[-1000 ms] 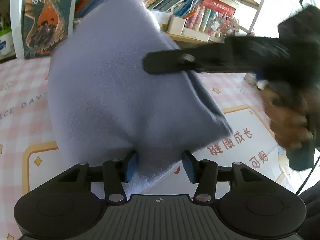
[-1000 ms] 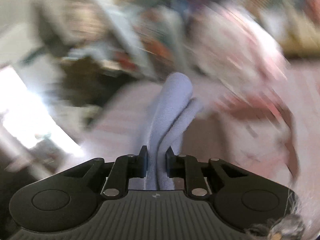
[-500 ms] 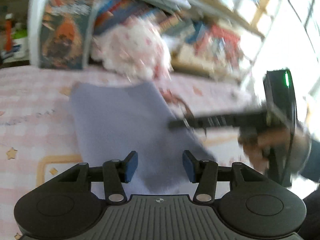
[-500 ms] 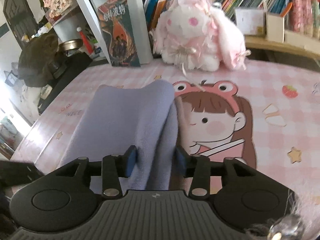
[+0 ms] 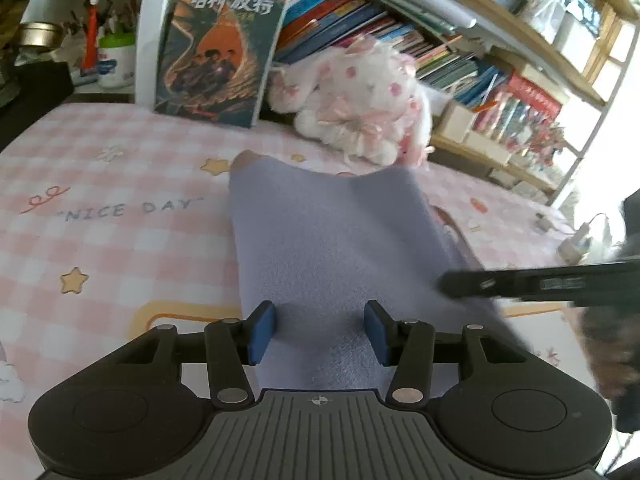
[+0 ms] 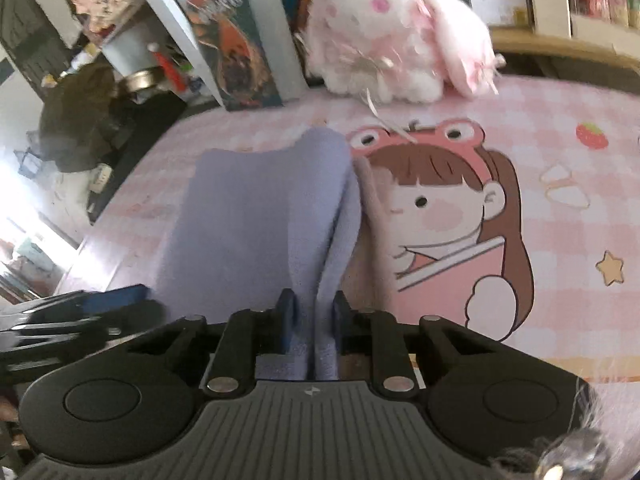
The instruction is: Fold clothes
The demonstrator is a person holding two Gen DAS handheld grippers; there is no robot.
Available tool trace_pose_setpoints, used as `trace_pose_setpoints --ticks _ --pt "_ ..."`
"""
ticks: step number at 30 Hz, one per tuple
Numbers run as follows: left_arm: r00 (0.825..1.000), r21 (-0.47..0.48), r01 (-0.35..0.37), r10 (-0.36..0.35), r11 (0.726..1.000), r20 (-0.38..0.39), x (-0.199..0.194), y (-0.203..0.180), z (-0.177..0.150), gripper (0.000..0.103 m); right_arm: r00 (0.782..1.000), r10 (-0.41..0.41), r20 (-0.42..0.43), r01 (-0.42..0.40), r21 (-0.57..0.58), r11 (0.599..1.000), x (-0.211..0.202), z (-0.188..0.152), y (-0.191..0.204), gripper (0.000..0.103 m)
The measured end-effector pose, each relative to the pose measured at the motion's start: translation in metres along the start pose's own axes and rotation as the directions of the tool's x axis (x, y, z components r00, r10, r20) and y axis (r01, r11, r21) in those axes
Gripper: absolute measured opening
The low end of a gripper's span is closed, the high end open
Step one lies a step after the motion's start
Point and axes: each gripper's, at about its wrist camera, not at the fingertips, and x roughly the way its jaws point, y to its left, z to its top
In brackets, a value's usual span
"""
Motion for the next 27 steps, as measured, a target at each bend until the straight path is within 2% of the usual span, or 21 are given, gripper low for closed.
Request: trace_pose_setpoints --ticks 3,5,7,8,10,11,12,15,16,17,18,22,25,27 --pt "1.0 -0.012 0.012 -0.012 1.0 -0.002 -0.003 0.006 -0.002 0.05 0.993 0.071 0.093 -0.068 -0.032 0.997 -0.019 -0.004 0.01 0.014" --pt "1.0 -0.014 0.013 -0.013 1.0 -0.003 -0.003 0.007 -0.003 0.05 0.993 0.04 0.112 -0.037 -0.022 0.999 -0.02 -0.005 0.01 0.014" --pt "1.0 -0.005 0.003 -0.003 1.0 -0.006 -0.001 0.006 -0.005 0.054 0.999 -0.035 0.037 0.035 0.005 0.999 -0.003 -0.004 0.002 0.016" --pt "1.0 -0.01 -0.003 0.002 1.0 -0.009 -0.001 0.007 -0.005 0.056 0.998 -0.056 -0.012 0.056 0.019 0.998 0.007 -0.004 -0.003 0.021" --pt "1.0 -0.036 -0.004 0.003 0.999 -0.015 -0.001 0.01 -0.005 0.058 0.998 -0.047 -0.029 0.048 0.023 0.999 0.011 -0.003 -0.007 0.022" --pt "1.0 -0.057 0.002 -0.003 0.998 -0.018 -0.001 0.013 -0.005 0.06 0.998 -0.05 -0.028 0.05 0.003 0.999 0.009 -0.003 -0.006 0.026" --pt "1.0 -0.076 0.005 -0.007 0.997 -0.019 -0.002 0.015 -0.005 0.06 0.998 -0.061 -0.023 0.06 -0.016 0.998 0.007 -0.002 -0.004 0.035" --pt "0.999 -0.111 0.025 -0.028 0.994 -0.02 -0.004 0.022 -0.006 0.062 0.996 -0.095 -0.001 0.094 -0.064 0.993 0.0 0.0 -0.002 0.046" --pt "0.999 -0.122 0.033 -0.036 0.992 -0.021 -0.005 0.025 -0.006 0.062 0.995 -0.101 -0.004 0.1 -0.069 0.993 -0.001 0.0 -0.004 0.051" --pt "0.999 -0.142 0.04 -0.044 0.989 -0.026 -0.003 0.028 -0.007 0.063 0.994 -0.109 -0.013 0.108 -0.068 0.992 0.0 0.0 -0.005 0.06" --pt "0.998 -0.163 0.047 -0.053 0.986 -0.031 -0.002 0.031 -0.007 0.064 0.993 -0.114 -0.029 0.112 -0.056 0.992 0.003 0.0 -0.008 0.062" --pt "0.997 -0.237 0.059 -0.07 0.97 -0.035 0.006 0.039 -0.003 0.066 0.994 -0.08 -0.078 0.081 0.019 0.997 0.011 -0.003 -0.019 0.062" --pt "0.993 -0.278 0.096 -0.111 0.956 -0.039 0.018 0.043 -0.002 0.068 0.995 -0.046 -0.094 0.054 0.079 0.995 0.016 -0.005 -0.023 0.062" --pt "0.99 -0.335 0.112 -0.135 0.935 -0.044 0.027 0.049 -0.002 0.067 0.995 -0.028 -0.094 0.037 0.105 0.994 0.017 -0.006 -0.024 0.056"
